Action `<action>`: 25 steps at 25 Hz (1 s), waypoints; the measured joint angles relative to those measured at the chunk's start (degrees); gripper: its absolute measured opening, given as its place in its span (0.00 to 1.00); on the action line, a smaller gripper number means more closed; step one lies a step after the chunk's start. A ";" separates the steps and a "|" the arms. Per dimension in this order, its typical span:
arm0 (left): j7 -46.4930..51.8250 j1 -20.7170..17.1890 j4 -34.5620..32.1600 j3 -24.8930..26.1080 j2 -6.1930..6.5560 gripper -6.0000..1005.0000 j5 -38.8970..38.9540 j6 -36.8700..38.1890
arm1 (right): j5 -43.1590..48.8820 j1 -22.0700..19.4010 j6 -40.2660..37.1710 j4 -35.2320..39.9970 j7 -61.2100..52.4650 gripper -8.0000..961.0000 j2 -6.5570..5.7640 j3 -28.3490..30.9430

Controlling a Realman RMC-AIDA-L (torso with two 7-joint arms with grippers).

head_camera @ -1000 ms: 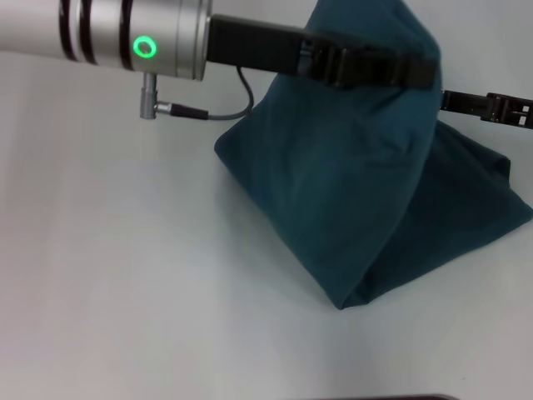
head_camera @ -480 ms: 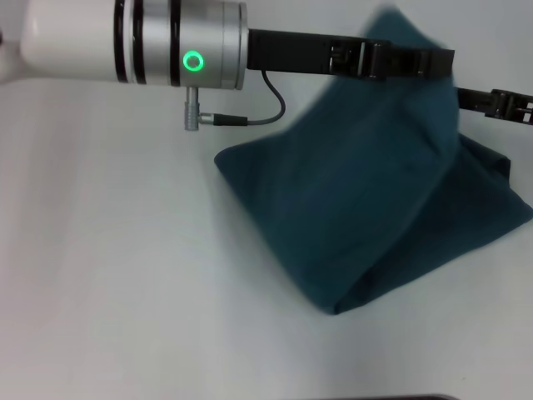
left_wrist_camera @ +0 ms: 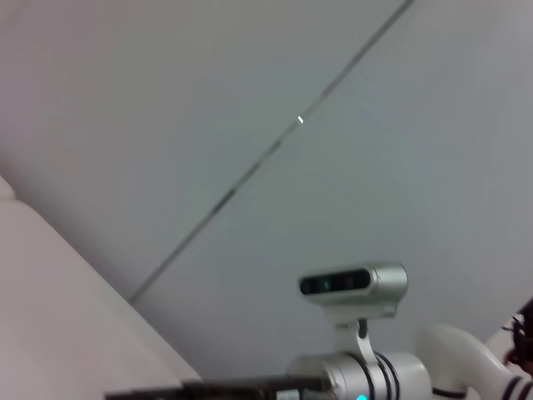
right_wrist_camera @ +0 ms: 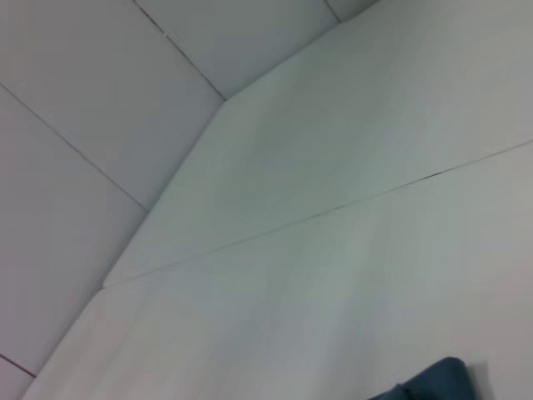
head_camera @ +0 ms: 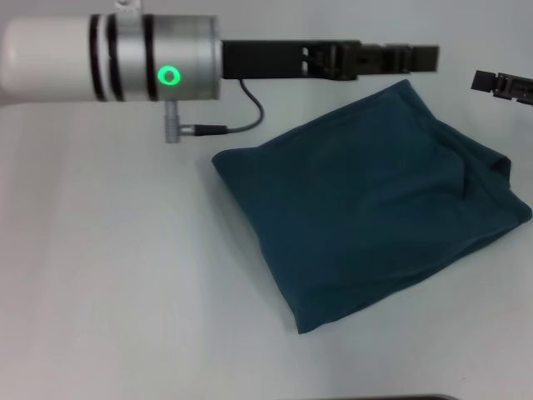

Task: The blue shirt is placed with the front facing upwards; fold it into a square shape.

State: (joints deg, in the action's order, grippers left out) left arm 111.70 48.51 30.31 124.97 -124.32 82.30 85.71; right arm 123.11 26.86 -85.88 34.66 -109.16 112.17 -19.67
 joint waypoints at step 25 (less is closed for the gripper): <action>-3.49 -23.08 15.16 4.61 3.72 0.96 -2.10 4.26 | 7.93 3.64 -2.12 -0.61 -14.29 0.97 -2.41 -11.62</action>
State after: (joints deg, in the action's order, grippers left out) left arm 108.20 25.43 45.48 129.58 -120.59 80.20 89.96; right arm 131.04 30.50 -88.00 34.04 -123.45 109.76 -31.29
